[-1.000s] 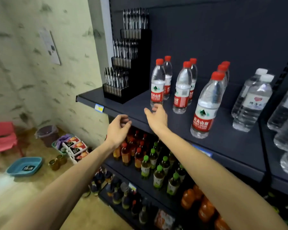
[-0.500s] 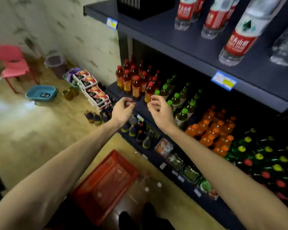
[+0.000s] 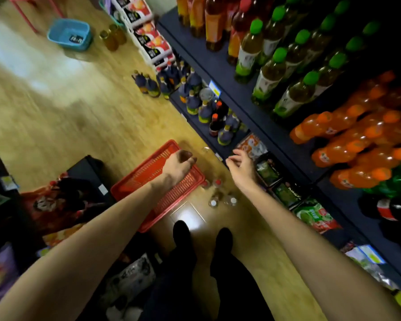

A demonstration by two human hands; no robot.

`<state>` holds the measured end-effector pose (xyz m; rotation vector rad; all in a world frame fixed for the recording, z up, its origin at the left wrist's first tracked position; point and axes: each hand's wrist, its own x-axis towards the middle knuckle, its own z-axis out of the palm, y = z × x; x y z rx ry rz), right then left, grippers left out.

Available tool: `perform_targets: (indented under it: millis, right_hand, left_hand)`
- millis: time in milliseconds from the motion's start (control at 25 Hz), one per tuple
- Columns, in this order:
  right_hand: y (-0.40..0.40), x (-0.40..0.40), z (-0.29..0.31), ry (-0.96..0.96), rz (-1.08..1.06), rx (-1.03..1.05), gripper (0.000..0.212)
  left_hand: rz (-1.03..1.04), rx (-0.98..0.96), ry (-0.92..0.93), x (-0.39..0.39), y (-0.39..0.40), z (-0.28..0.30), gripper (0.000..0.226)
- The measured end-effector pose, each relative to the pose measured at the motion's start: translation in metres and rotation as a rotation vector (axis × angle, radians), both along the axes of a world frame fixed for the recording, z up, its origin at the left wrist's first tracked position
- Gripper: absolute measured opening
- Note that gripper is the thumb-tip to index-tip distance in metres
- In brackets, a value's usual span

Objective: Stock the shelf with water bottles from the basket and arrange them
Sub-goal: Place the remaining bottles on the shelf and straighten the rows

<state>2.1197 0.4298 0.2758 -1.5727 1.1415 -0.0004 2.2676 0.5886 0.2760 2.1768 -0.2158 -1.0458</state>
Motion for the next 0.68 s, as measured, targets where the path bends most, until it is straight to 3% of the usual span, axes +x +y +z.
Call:
perform_targets:
  millis: [240,400,560,680]
  right_hand:
    - [-0.003,-0.036,-0.122,0.138,-0.092,0.099,0.043]
    - [0.009,-0.056,-0.204,0.219,-0.128,0.140,0.043]
    - [0.019,-0.069,-0.269,0.278,-0.140,0.156,0.042]
    - [0.024,-0.068,-0.314,0.294,-0.135,0.187,0.043]
  left_hand:
    - [-0.001,0.122,0.094,-0.041,0.014,-0.113,0.047]
    - [-0.001,0.177,0.148,-0.056,0.029,-0.198,0.031]
    - [-0.001,0.212,0.192,-0.066,0.046,-0.268,0.039]
    - [-0.009,0.197,0.273,-0.072,0.052,-0.315,0.057]
